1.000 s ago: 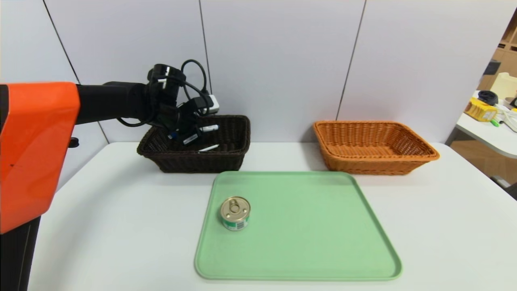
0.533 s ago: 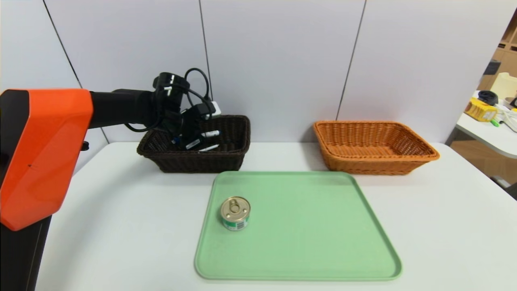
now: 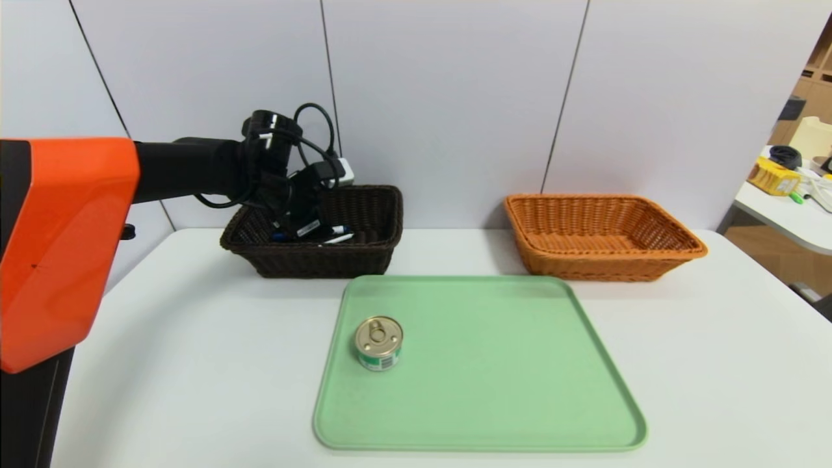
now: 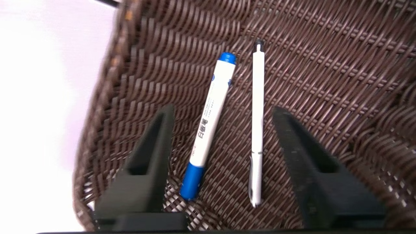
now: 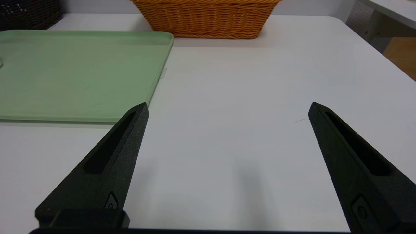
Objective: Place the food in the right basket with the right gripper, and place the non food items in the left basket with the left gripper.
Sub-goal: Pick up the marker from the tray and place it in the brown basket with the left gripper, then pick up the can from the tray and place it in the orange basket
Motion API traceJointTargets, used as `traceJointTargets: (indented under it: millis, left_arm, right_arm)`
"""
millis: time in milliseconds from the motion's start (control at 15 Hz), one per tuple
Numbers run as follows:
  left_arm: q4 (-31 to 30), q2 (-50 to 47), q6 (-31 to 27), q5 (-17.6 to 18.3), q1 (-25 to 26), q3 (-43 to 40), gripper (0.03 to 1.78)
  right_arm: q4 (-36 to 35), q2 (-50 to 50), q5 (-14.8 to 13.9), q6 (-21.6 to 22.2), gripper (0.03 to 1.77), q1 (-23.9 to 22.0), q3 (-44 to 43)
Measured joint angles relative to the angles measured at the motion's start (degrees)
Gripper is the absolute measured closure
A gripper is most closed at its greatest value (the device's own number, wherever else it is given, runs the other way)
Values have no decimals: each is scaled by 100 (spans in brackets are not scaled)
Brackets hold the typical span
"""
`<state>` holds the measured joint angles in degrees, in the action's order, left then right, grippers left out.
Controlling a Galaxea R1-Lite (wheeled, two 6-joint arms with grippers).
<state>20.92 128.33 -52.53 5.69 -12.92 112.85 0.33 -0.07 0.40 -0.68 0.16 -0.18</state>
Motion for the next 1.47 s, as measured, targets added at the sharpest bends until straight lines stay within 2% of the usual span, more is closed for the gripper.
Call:
traceJointTargets:
  millis: [267,467,800,1067,1467]
  left_arm:
    - [319,-545,149,-29,0,0,43]
    - [680,-1122,499,-52,0,-74,33]
    - [779,-2348,1537,-110,-52,-883,22]
    - [642,-3550,2627,-653,-90,-2135,18]
    - [347,-5482,4432,-1842,-85,-4257,14]
  right_arm:
    - [-4,0,0,2,10,-2,0]
    - [-4,0,4,2,10,-2,0]
    - [-2,0,0,5,10,-2,0]
    - [0,0,1,0,10,0,0]
    - [0,0,1,0,10,0,0]
